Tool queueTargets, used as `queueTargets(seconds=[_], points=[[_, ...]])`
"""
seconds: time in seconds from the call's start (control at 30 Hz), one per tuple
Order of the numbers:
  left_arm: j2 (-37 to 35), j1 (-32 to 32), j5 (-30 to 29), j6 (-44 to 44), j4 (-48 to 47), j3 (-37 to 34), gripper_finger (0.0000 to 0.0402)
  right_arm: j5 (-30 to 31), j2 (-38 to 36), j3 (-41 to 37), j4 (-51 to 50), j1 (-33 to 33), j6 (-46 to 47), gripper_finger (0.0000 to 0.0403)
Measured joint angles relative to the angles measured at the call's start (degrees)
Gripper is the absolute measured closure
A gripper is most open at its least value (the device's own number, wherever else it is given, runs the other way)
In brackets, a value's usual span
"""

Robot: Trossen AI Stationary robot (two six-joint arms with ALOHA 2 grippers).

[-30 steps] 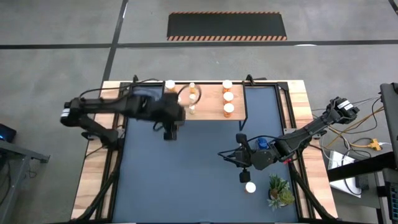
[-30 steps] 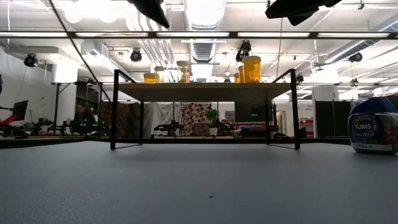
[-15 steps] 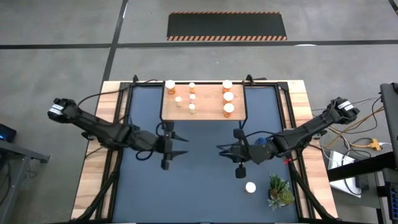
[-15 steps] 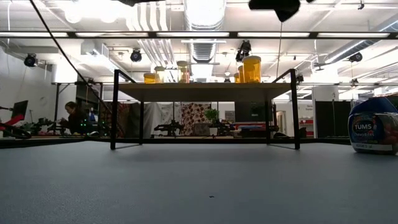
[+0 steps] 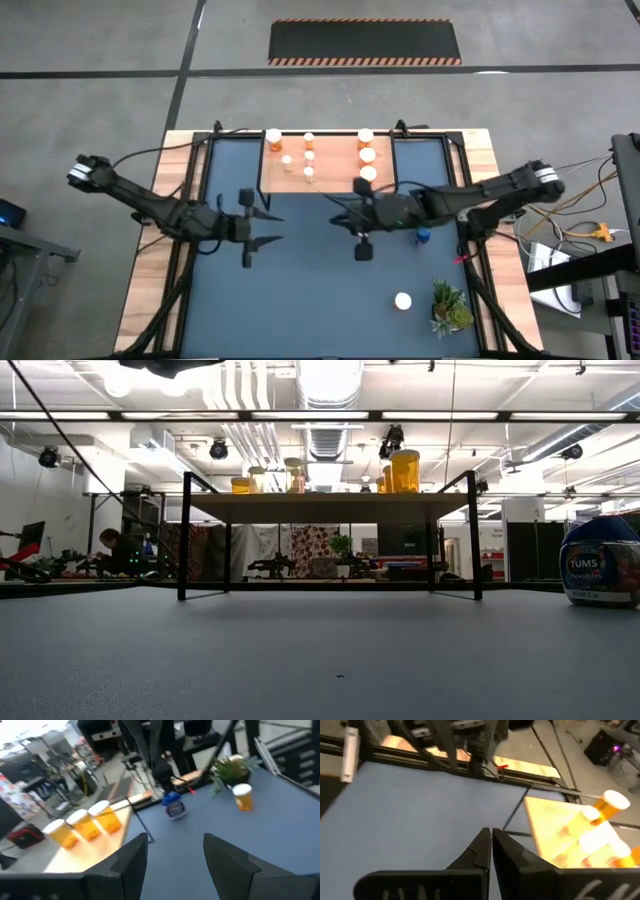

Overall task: Pick and place medicine bottles onto shelf by color
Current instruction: Adjust the small pill bottles

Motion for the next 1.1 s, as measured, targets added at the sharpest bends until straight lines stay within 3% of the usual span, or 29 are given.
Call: queueTargets(seconds=[0.37, 0.57, 0.8, 0.97, 1.1], points=[[-11.12, -0.24, -2.53, 1.10, -0.53, -4.08, 0.0226, -3.94, 19.50, 34.51, -26.66, -12.08, -3.08, 0.0394], [-15.31, -0.31, -2.53, 1.12, -0.14, -5.14, 0.0226, -6.25, 28.71, 50.14, -34.31, -17.13, -5.02, 0.0394], [-18.46, -0.52, -2.48, 1.12, -0.49, -6.63, 0.0226, -5.87, 35.89, 59.38, -32.61, -20.91, -9.96, 0.0394], [-19.37, -0.52, -2.35, 1.12, -0.47, -7.26, 0.0226, -6.25, 39.65, 61.40, -32.52, -22.45, -12.18, 0.0394], [-19.52, -0.52, -2.33, 1.10, -0.47, -7.34, 0.0226, 0.44, 40.81, 61.37, -32.78, -23.73, -11.88, 0.0394]])
